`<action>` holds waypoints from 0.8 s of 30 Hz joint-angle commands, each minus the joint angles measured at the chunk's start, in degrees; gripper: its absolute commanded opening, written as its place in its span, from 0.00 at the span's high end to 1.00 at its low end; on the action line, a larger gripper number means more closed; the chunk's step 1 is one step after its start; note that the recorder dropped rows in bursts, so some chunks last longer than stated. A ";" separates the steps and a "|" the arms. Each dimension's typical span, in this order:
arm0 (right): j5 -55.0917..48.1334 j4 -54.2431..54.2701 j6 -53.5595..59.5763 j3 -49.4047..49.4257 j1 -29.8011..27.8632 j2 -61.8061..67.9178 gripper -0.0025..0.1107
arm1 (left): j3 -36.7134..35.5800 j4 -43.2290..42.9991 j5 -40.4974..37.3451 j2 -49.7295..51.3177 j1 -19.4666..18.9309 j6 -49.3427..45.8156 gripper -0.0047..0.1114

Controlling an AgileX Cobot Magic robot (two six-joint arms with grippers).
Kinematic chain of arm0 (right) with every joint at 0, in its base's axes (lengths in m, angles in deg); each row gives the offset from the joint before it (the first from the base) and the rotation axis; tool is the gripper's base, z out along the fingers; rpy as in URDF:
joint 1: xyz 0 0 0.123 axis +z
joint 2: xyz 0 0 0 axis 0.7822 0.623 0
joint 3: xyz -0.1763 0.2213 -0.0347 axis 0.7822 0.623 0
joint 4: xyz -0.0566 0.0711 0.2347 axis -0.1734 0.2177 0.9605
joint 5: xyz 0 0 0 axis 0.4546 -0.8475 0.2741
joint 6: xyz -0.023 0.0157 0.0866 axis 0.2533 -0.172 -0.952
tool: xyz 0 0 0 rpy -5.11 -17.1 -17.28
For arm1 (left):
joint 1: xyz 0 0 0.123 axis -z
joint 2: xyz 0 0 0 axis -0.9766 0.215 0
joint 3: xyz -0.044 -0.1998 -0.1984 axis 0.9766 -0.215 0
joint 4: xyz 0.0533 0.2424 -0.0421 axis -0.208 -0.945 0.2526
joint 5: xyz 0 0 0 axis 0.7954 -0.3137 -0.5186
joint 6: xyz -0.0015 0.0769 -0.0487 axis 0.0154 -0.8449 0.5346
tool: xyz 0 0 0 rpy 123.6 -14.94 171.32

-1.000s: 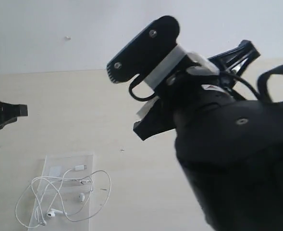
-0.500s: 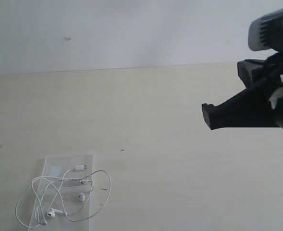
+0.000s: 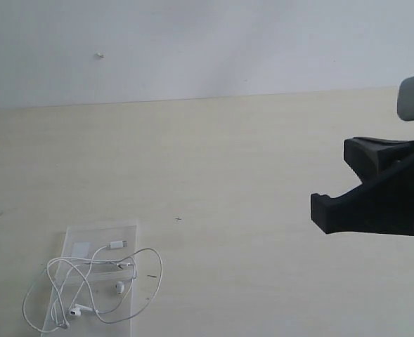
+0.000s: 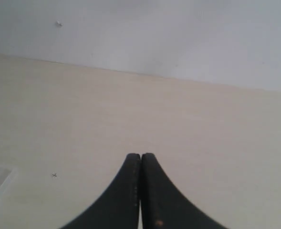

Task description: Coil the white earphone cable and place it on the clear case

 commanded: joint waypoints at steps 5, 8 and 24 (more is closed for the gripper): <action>-0.37 3.69 0.01 0.21 0.10 -0.46 0.98 | -0.27 0.27 -2.01 -0.95 -0.07 0.64 0.96; -0.37 3.69 0.01 0.21 0.10 -0.46 0.98 | -0.27 0.27 -2.01 -0.95 -0.07 0.64 0.96; -0.38 0.18 0.01 0.21 -2.60 -7.77 0.98 | -0.27 0.27 -2.01 -0.95 -0.07 0.64 0.96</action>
